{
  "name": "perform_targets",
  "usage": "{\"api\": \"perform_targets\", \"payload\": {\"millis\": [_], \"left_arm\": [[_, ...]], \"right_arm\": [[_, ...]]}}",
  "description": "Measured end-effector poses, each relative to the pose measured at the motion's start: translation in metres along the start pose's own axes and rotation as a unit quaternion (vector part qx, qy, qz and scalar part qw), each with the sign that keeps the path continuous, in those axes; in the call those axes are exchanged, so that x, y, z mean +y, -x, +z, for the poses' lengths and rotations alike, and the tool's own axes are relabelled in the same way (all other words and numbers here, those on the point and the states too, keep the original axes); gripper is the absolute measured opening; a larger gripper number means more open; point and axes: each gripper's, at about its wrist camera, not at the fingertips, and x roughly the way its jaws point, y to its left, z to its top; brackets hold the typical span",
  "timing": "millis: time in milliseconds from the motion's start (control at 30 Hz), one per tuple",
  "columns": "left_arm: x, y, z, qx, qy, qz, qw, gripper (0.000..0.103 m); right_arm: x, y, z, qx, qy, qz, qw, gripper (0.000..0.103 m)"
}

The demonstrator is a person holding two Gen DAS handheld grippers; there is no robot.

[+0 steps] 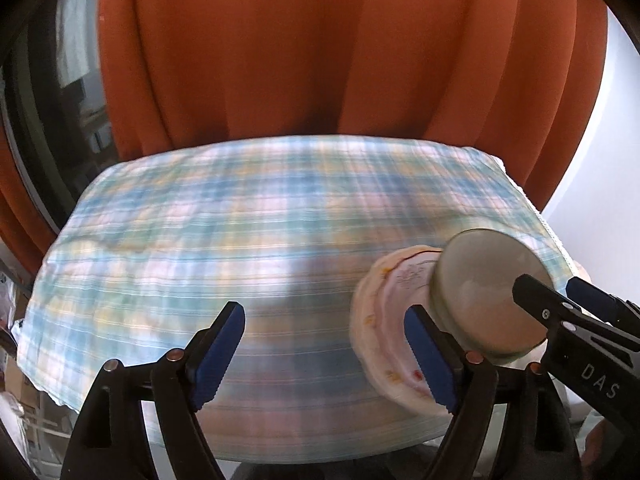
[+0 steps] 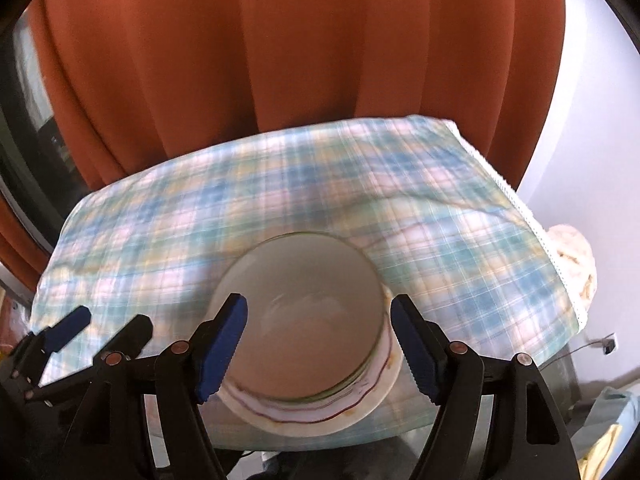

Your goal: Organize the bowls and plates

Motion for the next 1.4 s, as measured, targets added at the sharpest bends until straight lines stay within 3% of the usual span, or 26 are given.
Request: {"api": "perform_targets", "payload": {"millis": [267,533,800,900,1400], "left_arm": [[0.062,0.019,-0.041,-0.056,-0.023,0.042,0.9973,0.09],[0.104,0.027,-0.073,-0.079,0.001,0.066,0.9947,0.091],[0.114,0.032,-0.084,-0.079,0.011,0.061,0.995,0.095],[0.112,0.034,-0.086,-0.081,0.007,0.056,0.9952,0.097],[0.117,0.044,-0.091,-0.092,0.024,0.055,0.9939,0.103]], "right_arm": [[0.049,0.007,-0.046,-0.034,0.005,-0.001,0.999,0.077],[0.094,0.009,-0.082,-0.061,0.029,0.009,0.998,0.077],[0.113,0.009,-0.096,-0.07,0.039,0.025,0.996,0.078],[0.113,0.01,-0.099,-0.073,0.034,0.029,0.996,0.083],[0.108,0.02,-0.103,-0.08,0.03,0.042,0.996,0.087]]}}
